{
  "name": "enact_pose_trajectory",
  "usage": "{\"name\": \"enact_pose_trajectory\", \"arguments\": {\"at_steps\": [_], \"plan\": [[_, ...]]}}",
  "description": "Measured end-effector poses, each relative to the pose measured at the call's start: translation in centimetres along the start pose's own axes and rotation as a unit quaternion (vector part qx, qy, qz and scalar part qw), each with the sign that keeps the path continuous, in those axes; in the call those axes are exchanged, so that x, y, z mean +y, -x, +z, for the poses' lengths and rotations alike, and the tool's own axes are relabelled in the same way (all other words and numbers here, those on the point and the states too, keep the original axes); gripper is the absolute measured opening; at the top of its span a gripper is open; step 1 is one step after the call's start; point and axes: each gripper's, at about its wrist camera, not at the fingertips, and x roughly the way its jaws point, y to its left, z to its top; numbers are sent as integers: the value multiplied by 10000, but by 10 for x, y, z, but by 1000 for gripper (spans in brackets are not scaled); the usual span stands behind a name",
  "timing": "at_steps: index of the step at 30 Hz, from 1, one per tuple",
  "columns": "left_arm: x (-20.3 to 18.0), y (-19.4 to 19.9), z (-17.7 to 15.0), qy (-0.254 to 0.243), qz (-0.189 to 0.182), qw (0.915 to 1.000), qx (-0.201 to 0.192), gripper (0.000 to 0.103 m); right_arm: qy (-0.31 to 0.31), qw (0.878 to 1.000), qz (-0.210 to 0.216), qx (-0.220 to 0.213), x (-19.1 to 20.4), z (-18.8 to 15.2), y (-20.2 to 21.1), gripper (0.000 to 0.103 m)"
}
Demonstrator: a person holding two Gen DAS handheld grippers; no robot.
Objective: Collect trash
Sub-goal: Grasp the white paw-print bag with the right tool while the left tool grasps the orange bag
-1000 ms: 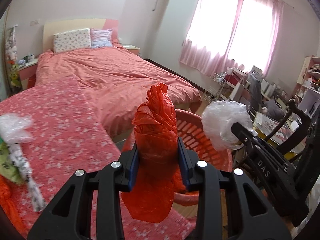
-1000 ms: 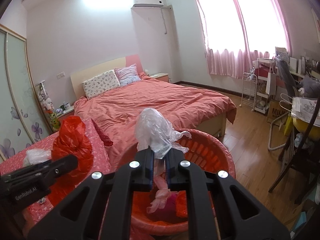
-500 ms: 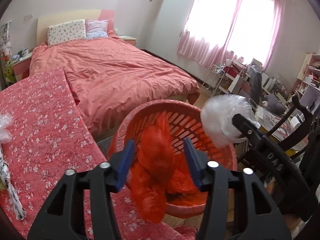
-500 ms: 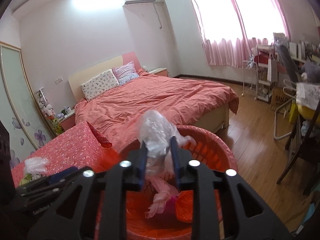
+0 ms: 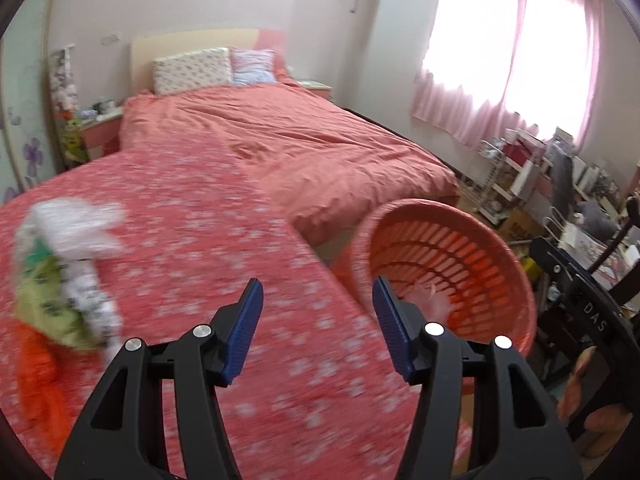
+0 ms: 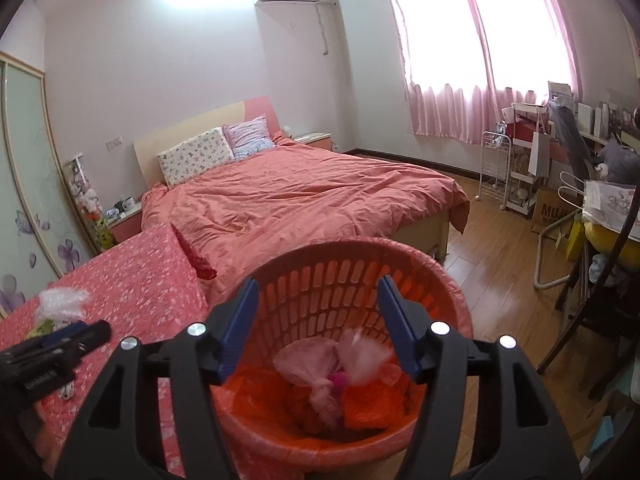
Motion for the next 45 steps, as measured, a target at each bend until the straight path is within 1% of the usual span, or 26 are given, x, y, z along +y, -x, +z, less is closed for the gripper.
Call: {"name": "enact_pose_trajectory", "arguments": {"at_steps": [3, 8, 9, 11, 12, 15, 19, 25, 27, 28, 29, 31, 32, 34, 37, 43, 45], "plan": [[25, 19, -4, 151, 281, 9995, -88, 57, 117, 9999, 43, 28, 15, -2, 6, 66], [71, 43, -13, 474, 719, 9962, -138, 58, 410, 9990, 189, 51, 46, -10, 18, 68], [81, 48, -16, 524, 846, 9949, -143, 59, 477, 9986, 234, 65, 53, -11, 19, 69], [102, 58, -24, 618, 1149, 9913, -173, 64, 588, 9977, 312, 84, 65, -14, 23, 70], [117, 64, -29, 715, 1304, 9887, -195, 64, 638, 9973, 353, 90, 71, -16, 25, 71], [149, 69, -42, 969, 1588, 9825, -117, 64, 750, 9961, 445, 116, 88, -22, 29, 71], [173, 63, -54, 1202, 1660, 9787, 121, 64, 821, 9947, 597, 183, 105, -28, 32, 72], [174, 48, -57, 1258, 1642, 9778, 319, 64, 1049, 9911, 758, 300, 127, -34, 35, 72], [175, 42, -57, 1309, 1686, 9762, 384, 61, 1110, 9900, 813, 324, 134, -35, 36, 72], [176, 40, -57, 1369, 1645, 9760, 412, 58, 1137, 9893, 845, 334, 138, -36, 37, 72], [177, 39, -58, 1416, 1615, 9758, 421, 47, 1163, 9888, 871, 342, 142, -37, 37, 72], [184, 35, -58, 1493, 1538, 9756, 473, 35, 1215, 9875, 936, 377, 149, -38, 38, 72], [185, 36, -59, 1526, 1495, 9758, 458, 31, 1240, 9865, 989, 400, 154, -39, 38, 72], [189, 41, -61, 1513, 1458, 9769, 398, 28, 1285, 9846, 1101, 450, 164, -40, 37, 72], [199, 54, -66, 1565, 1464, 9762, 322, 28, 1405, 9801, 1295, 544, 183, -42, 35, 72], [232, 84, -66, 1700, 1807, 9687, 49, 28, 1642, 9689, 1640, 861, 233, -52, 17, 70], [244, 94, -66, 1781, 1907, 9653, -31, 28, 1652, 9641, 1790, 1053, 251, -57, 7, 60]]}}
